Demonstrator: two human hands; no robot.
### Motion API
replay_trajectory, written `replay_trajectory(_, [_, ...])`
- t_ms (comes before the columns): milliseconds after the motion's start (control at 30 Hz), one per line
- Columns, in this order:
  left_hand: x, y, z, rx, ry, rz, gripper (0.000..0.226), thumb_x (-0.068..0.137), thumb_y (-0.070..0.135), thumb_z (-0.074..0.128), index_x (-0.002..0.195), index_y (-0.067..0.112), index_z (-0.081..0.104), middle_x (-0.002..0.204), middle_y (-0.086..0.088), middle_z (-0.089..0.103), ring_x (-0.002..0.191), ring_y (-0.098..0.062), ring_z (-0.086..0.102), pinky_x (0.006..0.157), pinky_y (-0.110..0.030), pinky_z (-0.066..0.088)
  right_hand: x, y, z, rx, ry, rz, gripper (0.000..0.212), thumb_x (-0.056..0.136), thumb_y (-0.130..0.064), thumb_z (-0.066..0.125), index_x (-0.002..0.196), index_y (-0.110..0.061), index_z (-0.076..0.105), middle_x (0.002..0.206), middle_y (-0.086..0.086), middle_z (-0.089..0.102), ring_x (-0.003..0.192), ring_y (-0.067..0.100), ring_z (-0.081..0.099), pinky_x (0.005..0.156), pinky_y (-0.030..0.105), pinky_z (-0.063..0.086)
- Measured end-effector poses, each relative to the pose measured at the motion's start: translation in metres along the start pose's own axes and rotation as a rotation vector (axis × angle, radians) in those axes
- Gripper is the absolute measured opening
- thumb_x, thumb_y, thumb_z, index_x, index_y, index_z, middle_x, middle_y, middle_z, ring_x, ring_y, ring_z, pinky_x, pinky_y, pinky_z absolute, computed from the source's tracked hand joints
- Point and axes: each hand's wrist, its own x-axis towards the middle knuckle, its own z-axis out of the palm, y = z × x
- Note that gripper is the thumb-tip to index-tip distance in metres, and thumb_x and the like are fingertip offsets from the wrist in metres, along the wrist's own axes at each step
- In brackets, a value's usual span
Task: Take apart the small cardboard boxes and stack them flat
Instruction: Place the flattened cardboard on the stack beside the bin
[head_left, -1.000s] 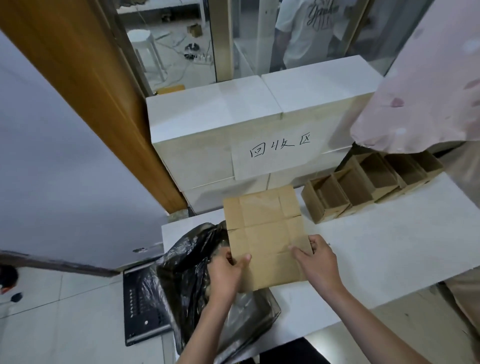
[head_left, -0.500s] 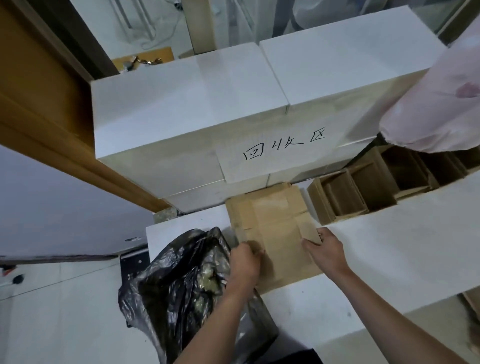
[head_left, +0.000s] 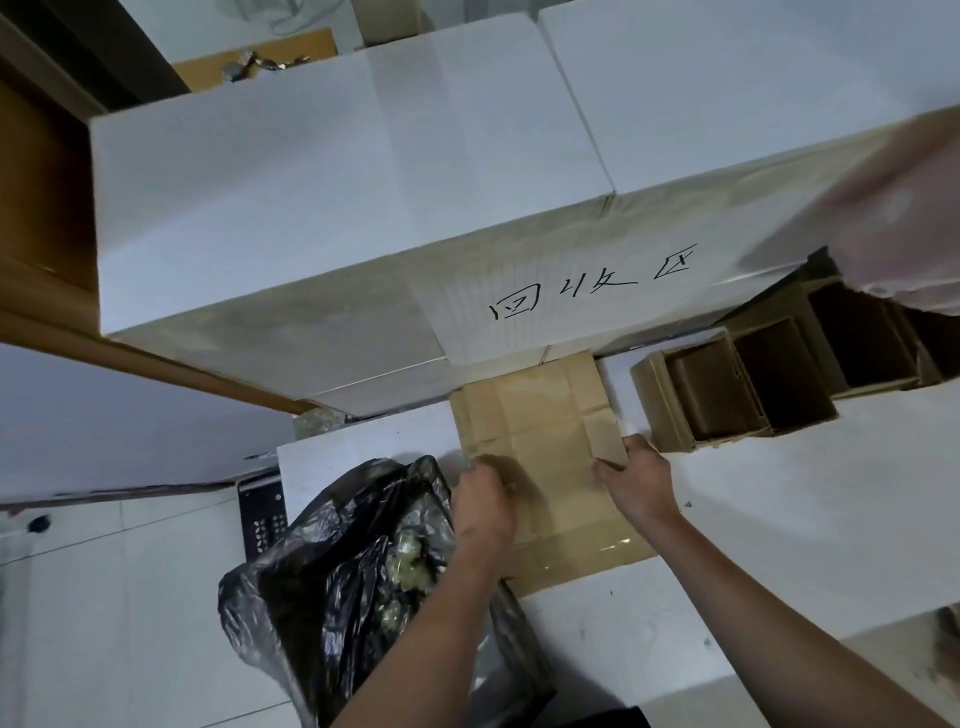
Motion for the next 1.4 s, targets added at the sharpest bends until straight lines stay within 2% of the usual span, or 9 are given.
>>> replay_trajectory(100, [-0.004, 0.004, 0.006, 0.084, 0.109, 0.050, 0.053, 0.094, 0.008, 0.064, 0.138, 0.001, 0.036, 0.132, -0.018, 0.045, 0.120, -0.033, 0.051, 0.102, -0.040, 0.048, 0.000, 0.000, 0.003, -0.056, 0.022, -0.040, 0.050, 0.087, -0.025, 0.075, 0.125, -0.006, 0.050, 0.119, 0.015, 0.061, 0.110, 0.032, 0.061, 0.087, 0.034, 0.055])
replay_trajectory(233, [0.000, 0.006, 0.020, 0.156, 0.171, 0.245, 0.092, 0.085, 0.001, 0.067, 0.157, 0.011, 0.010, 0.161, -0.018, 0.010, 0.150, -0.035, 0.012, 0.124, -0.045, 0.019, -0.004, -0.003, 0.012, -0.327, 0.109, -0.224, 0.079, 0.085, -0.034, 0.076, 0.146, -0.006, 0.034, 0.145, 0.017, 0.038, 0.134, 0.032, 0.035, 0.110, 0.041, 0.040])
replay_trajectory(300, [0.006, 0.005, 0.029, 0.243, 0.123, 0.336, 0.089, 0.097, 0.011, 0.050, 0.159, 0.017, -0.012, 0.165, -0.013, -0.018, 0.152, -0.031, -0.017, 0.126, -0.047, 0.000, -0.003, -0.007, 0.018, -0.429, 0.113, -0.342, 0.084, 0.088, -0.035, 0.070, 0.153, -0.008, 0.024, 0.156, 0.015, 0.023, 0.145, 0.031, 0.021, 0.119, 0.041, 0.029])
replay_trajectory(400, [0.017, 0.006, 0.038, 0.296, 0.114, 0.350, 0.071, 0.105, 0.032, 0.024, 0.155, 0.018, -0.024, 0.160, -0.007, -0.036, 0.147, -0.025, -0.033, 0.123, -0.047, -0.010, 0.004, -0.012, 0.028, -0.544, 0.044, -0.534, 0.078, 0.097, -0.031, 0.049, 0.159, -0.018, 0.004, 0.166, 0.004, -0.007, 0.153, 0.021, -0.007, 0.125, 0.040, 0.007])
replay_trajectory(500, [0.025, 0.008, 0.046, 0.288, 0.156, 0.316, 0.066, 0.105, 0.040, 0.010, 0.154, 0.017, -0.026, 0.159, -0.004, -0.037, 0.146, -0.020, -0.034, 0.123, -0.046, -0.011, 0.013, -0.011, 0.039, -0.684, -0.007, -0.589, 0.067, 0.104, -0.037, 0.023, 0.157, -0.018, -0.013, 0.163, 0.001, -0.025, 0.151, 0.016, -0.018, 0.125, 0.041, 0.003])
replay_trajectory(633, [0.030, 0.008, 0.059, 0.289, 0.212, 0.281, 0.064, 0.104, 0.044, 0.002, 0.153, 0.015, -0.028, 0.157, -0.003, -0.041, 0.146, -0.020, -0.035, 0.123, -0.047, -0.012, 0.019, -0.005, 0.048, -0.721, 0.053, -0.587, 0.063, 0.104, -0.041, 0.007, 0.156, -0.014, -0.016, 0.163, 0.004, -0.025, 0.151, 0.017, -0.018, 0.125, 0.043, 0.005])
replay_trajectory(900, [0.036, 0.006, 0.071, 0.303, 0.257, 0.253, 0.065, 0.104, 0.045, 0.001, 0.152, 0.012, -0.028, 0.158, -0.004, -0.040, 0.146, -0.019, -0.035, 0.123, -0.046, -0.013, 0.020, -0.001, 0.053, -0.705, 0.072, -0.597, 0.064, 0.104, -0.043, 0.010, 0.157, -0.015, -0.011, 0.165, 0.004, -0.018, 0.152, 0.017, -0.015, 0.125, 0.044, 0.007])
replay_trajectory(1133, [0.031, 0.011, 0.057, 0.392, 0.186, 0.227, 0.066, 0.103, 0.047, 0.000, 0.151, 0.011, -0.030, 0.157, -0.006, -0.040, 0.145, -0.022, -0.036, 0.122, -0.048, -0.014, 0.017, -0.011, 0.044, -0.744, -0.018, -0.548, 0.066, 0.104, -0.045, 0.010, 0.154, -0.018, -0.023, 0.161, 0.002, -0.030, 0.148, 0.017, -0.027, 0.124, 0.042, -0.004])
replay_trajectory(1400, [-0.020, 0.028, 0.014, 0.380, 0.133, 0.249, 0.065, 0.106, 0.045, 0.009, 0.158, 0.011, -0.010, 0.166, -0.011, -0.015, 0.153, -0.027, -0.017, 0.124, -0.046, -0.008, -0.026, -0.044, -0.007, -0.576, -0.058, -0.459, 0.068, 0.102, -0.043, 0.033, 0.159, -0.017, 0.006, 0.167, 0.006, 0.002, 0.153, 0.019, 0.003, 0.124, 0.034, 0.011])
